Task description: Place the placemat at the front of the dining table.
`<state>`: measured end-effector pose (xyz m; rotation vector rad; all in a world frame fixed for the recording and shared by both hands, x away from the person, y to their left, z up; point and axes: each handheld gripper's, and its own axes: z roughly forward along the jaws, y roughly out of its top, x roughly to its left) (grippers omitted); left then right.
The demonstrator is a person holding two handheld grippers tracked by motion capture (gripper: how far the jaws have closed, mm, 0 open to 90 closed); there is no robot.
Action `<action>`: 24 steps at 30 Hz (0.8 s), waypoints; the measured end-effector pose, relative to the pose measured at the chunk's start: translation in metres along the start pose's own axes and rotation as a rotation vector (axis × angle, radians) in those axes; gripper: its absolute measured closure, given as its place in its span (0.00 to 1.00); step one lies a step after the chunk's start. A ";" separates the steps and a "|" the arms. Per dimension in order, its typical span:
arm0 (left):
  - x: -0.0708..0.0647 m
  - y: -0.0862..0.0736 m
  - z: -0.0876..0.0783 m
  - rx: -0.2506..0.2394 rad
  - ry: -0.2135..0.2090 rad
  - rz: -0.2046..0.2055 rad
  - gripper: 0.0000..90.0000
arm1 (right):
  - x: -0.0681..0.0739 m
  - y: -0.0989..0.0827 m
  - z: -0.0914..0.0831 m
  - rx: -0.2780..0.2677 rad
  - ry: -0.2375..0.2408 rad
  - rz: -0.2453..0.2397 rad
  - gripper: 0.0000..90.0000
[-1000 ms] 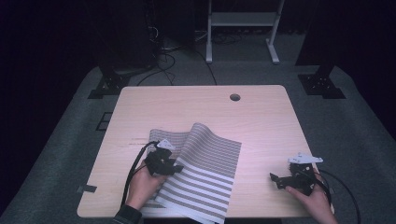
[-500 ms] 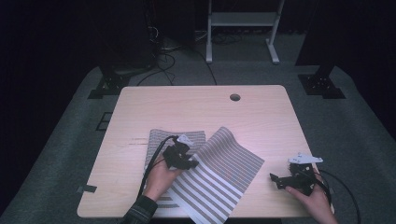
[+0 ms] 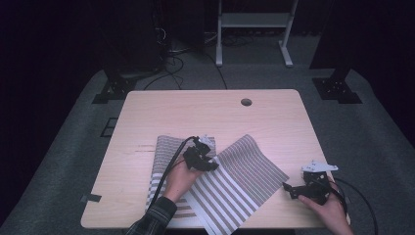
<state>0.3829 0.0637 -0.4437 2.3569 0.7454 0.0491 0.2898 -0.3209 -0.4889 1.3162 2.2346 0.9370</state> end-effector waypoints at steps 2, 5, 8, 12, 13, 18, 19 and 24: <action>0.002 0.001 0.000 -0.003 0.000 -0.004 0.77 | 0.000 0.000 0.000 0.000 0.000 0.000 0.00; 0.006 0.003 0.001 -0.010 0.002 -0.008 0.79 | 0.000 0.000 0.000 0.000 0.000 0.000 0.00; 0.007 0.004 0.001 -0.022 0.017 -0.004 0.80 | 0.000 0.000 0.000 0.000 0.000 0.000 0.00; 0.012 0.008 0.001 -0.031 0.029 -0.013 0.81 | 0.000 0.000 0.000 0.000 0.000 0.000 0.00; 0.012 0.011 0.002 -0.030 0.033 -0.012 0.81 | 0.000 0.000 0.000 0.001 0.000 0.000 0.00; 0.011 0.023 0.003 -0.051 0.039 -0.016 0.82 | 0.000 0.000 0.000 0.000 0.000 0.001 0.00; 0.011 0.026 0.003 -0.056 0.039 -0.016 0.83 | 0.000 0.000 0.000 0.000 0.000 0.001 0.00; 0.013 0.038 0.007 -0.062 0.038 -0.025 0.83 | 0.000 0.000 0.000 0.001 0.000 0.002 0.00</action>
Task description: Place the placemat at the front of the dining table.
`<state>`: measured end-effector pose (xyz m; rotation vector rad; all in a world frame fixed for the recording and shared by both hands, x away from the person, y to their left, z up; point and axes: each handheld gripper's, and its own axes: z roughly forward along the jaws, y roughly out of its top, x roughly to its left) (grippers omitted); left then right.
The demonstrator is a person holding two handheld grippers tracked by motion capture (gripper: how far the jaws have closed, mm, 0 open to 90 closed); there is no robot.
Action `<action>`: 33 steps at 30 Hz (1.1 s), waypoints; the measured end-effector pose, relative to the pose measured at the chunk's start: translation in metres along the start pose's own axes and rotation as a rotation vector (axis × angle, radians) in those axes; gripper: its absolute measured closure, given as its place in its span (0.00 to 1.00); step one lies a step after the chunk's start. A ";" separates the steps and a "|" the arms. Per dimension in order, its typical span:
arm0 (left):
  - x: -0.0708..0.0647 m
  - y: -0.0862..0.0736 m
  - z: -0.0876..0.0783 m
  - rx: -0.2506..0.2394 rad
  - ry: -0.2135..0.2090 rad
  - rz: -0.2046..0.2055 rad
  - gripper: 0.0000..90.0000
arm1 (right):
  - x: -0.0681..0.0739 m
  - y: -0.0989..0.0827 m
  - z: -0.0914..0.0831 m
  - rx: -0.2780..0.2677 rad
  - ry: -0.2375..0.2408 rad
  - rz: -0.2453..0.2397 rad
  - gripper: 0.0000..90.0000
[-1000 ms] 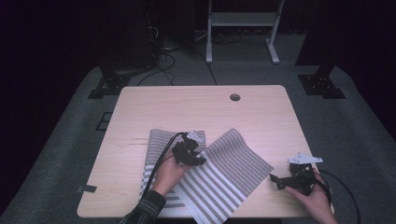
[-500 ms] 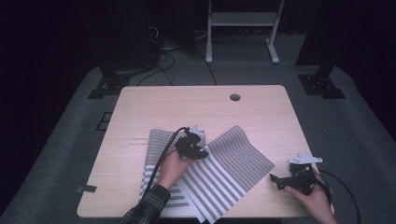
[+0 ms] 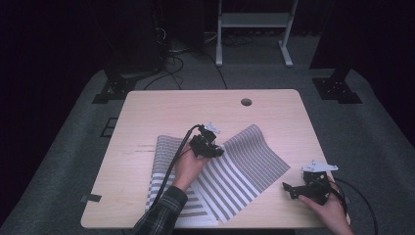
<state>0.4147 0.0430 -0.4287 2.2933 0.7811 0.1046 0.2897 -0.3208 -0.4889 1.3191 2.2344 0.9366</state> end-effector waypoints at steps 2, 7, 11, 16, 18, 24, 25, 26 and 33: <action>0.002 0.003 0.003 -0.008 -0.004 -0.011 0.83 | 0.000 0.000 0.000 -0.001 0.000 -0.002 0.00; 0.004 0.008 0.009 -0.005 -0.006 -0.022 0.83 | 0.000 0.000 0.000 -0.001 0.000 -0.001 0.00; 0.008 0.007 0.006 -0.013 0.021 -0.038 0.69 | 0.000 0.000 0.000 0.000 0.000 -0.001 0.00; 0.011 0.002 -0.014 -0.044 0.030 -0.049 0.51 | 0.000 0.000 0.000 -0.001 0.000 -0.001 0.00; 0.012 -0.001 -0.026 -0.047 0.033 -0.051 0.44 | 0.000 0.000 0.000 -0.002 0.000 -0.001 0.00; 0.008 -0.018 -0.055 -0.080 0.046 -0.018 0.22 | 0.000 0.000 0.000 -0.001 0.000 -0.002 0.00; 0.007 -0.023 -0.060 -0.086 0.047 -0.004 0.21 | 0.000 0.000 0.000 -0.001 0.000 -0.001 0.00; 0.006 -0.027 -0.064 -0.092 0.051 0.002 0.20 | 0.000 0.000 0.000 -0.002 0.000 -0.001 0.00; -0.002 -0.064 -0.086 -0.114 0.098 0.037 0.10 | 0.000 0.000 0.000 0.000 0.003 -0.003 0.00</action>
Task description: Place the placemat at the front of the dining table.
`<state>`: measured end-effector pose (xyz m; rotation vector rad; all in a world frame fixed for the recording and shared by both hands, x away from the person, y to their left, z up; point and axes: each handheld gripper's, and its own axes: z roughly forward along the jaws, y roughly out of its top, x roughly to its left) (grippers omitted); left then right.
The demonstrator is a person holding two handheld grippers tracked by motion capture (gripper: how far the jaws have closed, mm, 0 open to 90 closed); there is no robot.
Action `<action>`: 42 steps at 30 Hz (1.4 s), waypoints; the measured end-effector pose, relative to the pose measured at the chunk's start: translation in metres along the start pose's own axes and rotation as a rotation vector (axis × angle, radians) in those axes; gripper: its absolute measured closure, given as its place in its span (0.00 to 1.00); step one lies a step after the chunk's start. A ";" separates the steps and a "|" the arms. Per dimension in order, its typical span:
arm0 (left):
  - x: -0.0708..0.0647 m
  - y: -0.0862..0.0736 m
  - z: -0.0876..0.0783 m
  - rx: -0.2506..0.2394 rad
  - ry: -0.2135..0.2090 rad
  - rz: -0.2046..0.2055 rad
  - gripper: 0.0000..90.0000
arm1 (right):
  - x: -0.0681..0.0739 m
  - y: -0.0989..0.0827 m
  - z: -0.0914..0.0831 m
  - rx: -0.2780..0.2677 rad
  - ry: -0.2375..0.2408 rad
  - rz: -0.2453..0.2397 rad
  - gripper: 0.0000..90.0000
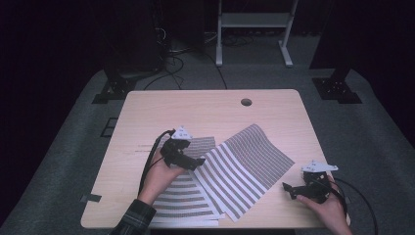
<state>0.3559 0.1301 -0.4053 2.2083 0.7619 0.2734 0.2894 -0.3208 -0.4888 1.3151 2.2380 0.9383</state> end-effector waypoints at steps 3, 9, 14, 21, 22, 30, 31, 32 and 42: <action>-0.003 -0.017 -0.006 0.016 0.016 0.011 0.03 | 0.000 0.000 0.000 0.000 0.000 -0.001 0.00; -0.007 -0.053 -0.018 -0.021 0.022 -0.017 0.00 | -0.001 0.000 0.000 -0.001 0.003 -0.004 0.00; -0.009 -0.078 -0.024 -0.002 0.003 -0.030 0.00 | -0.001 0.001 0.001 0.000 0.001 -0.002 0.00; -0.013 -0.100 -0.020 0.030 0.002 -0.003 0.00 | 0.000 0.001 0.001 -0.001 -0.002 0.003 0.00; -0.014 -0.100 -0.019 0.036 0.008 0.011 0.00 | 0.000 0.000 0.000 -0.001 -0.002 0.002 0.00; -0.017 -0.110 -0.009 0.042 0.028 0.068 0.00 | 0.000 -0.001 -0.002 0.005 -0.001 0.002 0.01; -0.017 -0.111 -0.009 0.046 0.029 0.071 0.00 | -0.001 -0.001 -0.003 0.006 -0.001 0.003 0.05; -0.018 -0.113 -0.009 0.033 0.033 0.077 0.00 | -0.001 -0.001 -0.005 0.001 -0.002 0.001 0.09; -0.017 -0.117 -0.010 0.002 0.026 0.075 0.00 | 0.009 0.006 -0.014 -0.035 0.001 -0.009 0.23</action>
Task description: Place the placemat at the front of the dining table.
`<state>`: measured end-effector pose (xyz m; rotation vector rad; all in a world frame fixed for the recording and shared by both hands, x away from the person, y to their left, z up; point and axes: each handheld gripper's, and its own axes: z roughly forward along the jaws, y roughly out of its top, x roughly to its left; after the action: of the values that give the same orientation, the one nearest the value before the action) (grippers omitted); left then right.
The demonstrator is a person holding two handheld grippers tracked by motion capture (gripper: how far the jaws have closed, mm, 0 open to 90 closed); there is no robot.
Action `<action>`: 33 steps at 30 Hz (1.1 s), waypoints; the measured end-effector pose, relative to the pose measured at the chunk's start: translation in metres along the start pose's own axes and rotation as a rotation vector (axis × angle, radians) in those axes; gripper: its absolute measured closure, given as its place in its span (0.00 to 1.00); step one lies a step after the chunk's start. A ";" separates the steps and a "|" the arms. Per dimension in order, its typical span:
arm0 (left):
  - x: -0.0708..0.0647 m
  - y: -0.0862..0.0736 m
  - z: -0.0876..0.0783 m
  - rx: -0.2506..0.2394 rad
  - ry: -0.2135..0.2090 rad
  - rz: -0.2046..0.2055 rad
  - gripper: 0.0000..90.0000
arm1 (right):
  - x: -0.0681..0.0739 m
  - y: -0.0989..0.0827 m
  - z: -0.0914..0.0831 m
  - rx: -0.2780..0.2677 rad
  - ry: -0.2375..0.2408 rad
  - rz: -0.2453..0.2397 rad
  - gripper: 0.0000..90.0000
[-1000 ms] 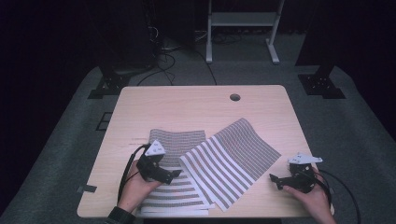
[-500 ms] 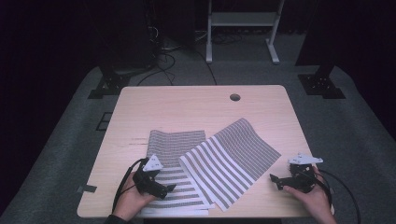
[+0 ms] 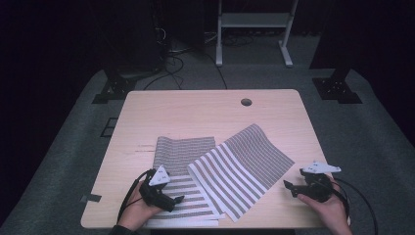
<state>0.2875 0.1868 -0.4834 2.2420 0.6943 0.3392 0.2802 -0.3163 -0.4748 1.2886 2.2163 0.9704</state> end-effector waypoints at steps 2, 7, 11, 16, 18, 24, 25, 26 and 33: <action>0.000 0.000 0.000 0.000 0.002 0.002 0.00 | 0.002 0.001 -0.001 -0.010 0.017 0.006 0.28; -0.001 0.000 0.000 -0.005 0.005 0.011 0.00 | 0.011 0.008 -0.002 -0.037 0.052 0.004 0.32; 0.000 0.000 0.000 -0.007 0.004 0.019 0.00 | 0.023 0.013 -0.001 -0.041 0.089 -0.022 0.35; 0.000 0.000 0.000 -0.005 0.000 0.015 0.00 | 0.041 0.019 0.003 -0.043 0.160 -0.052 0.40; 0.000 0.000 0.000 -0.004 -0.001 0.014 0.00 | 0.049 0.021 0.005 -0.045 0.181 -0.061 0.40; 0.001 0.000 0.000 -0.003 -0.002 0.012 0.00 | 0.075 0.027 0.014 -0.034 0.262 -0.096 0.40; 0.001 0.000 0.000 -0.003 -0.002 0.012 0.00 | 0.079 0.027 0.016 -0.032 0.274 -0.100 0.40; 0.001 0.000 0.000 -0.003 -0.003 0.012 0.00 | 0.082 0.028 0.017 -0.031 0.282 -0.103 0.40; 0.001 0.000 0.000 -0.003 -0.005 0.008 0.00 | 0.107 0.034 0.026 -0.025 0.339 -0.132 0.40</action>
<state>0.2880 0.1872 -0.4835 2.2428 0.6819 0.3386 0.2634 -0.2027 -0.4671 1.0106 2.4935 1.2349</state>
